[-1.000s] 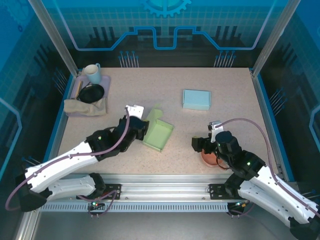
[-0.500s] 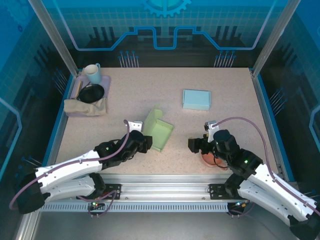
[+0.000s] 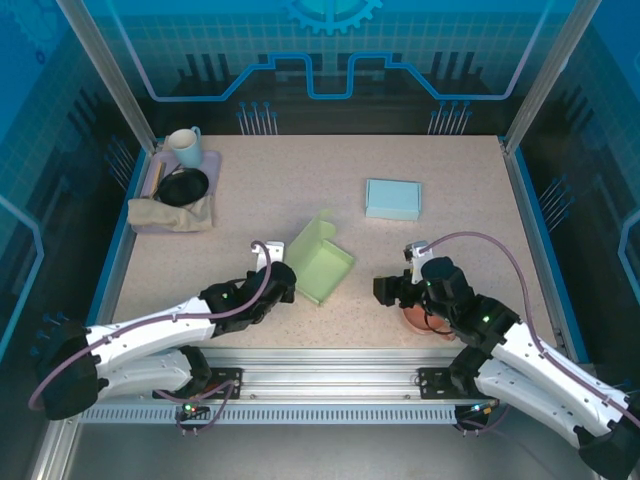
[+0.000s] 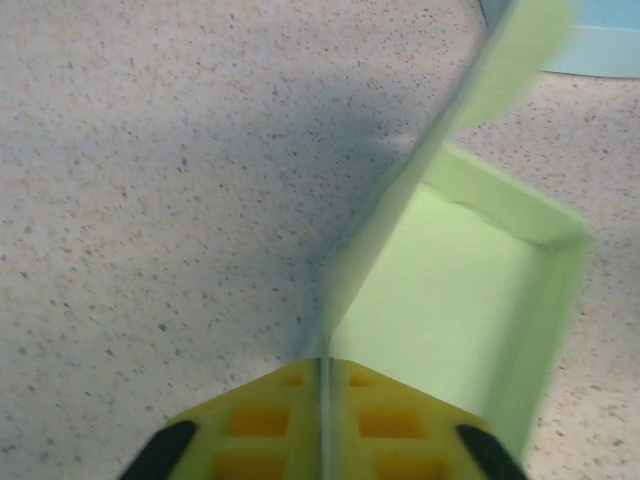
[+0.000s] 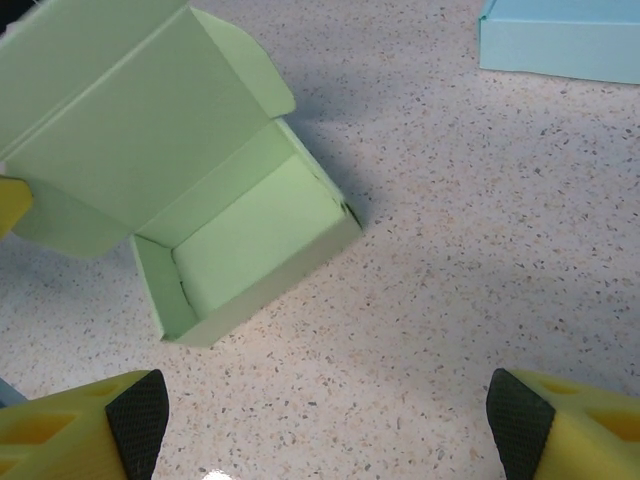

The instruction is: Fold the paper box

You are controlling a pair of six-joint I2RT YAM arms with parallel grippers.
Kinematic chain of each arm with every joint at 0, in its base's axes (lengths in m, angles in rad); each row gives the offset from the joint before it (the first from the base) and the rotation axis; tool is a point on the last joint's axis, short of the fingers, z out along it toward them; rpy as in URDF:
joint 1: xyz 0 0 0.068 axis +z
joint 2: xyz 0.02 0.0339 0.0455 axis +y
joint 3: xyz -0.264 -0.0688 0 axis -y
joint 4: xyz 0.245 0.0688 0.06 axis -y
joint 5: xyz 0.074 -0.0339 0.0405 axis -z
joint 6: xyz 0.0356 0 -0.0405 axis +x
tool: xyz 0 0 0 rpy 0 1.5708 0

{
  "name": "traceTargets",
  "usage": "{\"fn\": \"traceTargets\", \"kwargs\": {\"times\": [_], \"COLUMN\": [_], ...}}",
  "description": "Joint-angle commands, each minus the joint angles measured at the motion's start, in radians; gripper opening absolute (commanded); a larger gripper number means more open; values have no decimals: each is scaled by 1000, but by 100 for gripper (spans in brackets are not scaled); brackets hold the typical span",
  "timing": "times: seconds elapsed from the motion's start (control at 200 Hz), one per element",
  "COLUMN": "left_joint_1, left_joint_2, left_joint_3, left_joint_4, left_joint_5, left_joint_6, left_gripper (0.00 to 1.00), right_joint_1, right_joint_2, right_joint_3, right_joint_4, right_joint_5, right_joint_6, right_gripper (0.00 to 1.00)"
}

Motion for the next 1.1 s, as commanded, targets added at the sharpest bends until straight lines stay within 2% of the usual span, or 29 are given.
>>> {"fn": "traceTargets", "kwargs": {"times": [0.0,0.1,0.295,0.48,0.58,0.66,0.735,0.805,0.87,0.94,1.015,1.095], "left_joint_1": [-2,16,85,188,250,290,310,325,343,371,386,389], "left_joint_2": [13,0,-6,31,61,96,127,153,179,205,211,194], "left_joint_3": [13,32,5,37,107,164,200,221,241,267,280,262], "left_joint_4": [-1,47,302,467,445,420,384,362,333,295,251,238], "left_joint_5": [-83,-81,183,483,591,622,639,663,680,690,695,706], "left_joint_6": [140,287,665,899,992,1028,1052,1069,1076,1076,1082,1084], "left_gripper": [0,0,0,1,0,0,0,0,0,0,0,0], "right_joint_1": [1,1,0,-27,-75,-127,-213,-317,-413,-512,-550,-551], "right_joint_2": [19,59,186,286,257,209,159,132,145,187,265,368], "right_joint_3": [26,37,106,180,187,146,95,39,-15,-37,-26,13], "right_joint_4": [31,44,93,118,140,209,278,378,516,628,681,681], "right_joint_5": [45,92,144,233,258,253,180,47,-112,-344,-455,-493], "right_joint_6": [-26,-14,-5,-231,-327,-420,-449,-470,-520,-541,-612,-692], "right_gripper": [86,86,88,92,89,89,87,86,85,83,76,71]}}
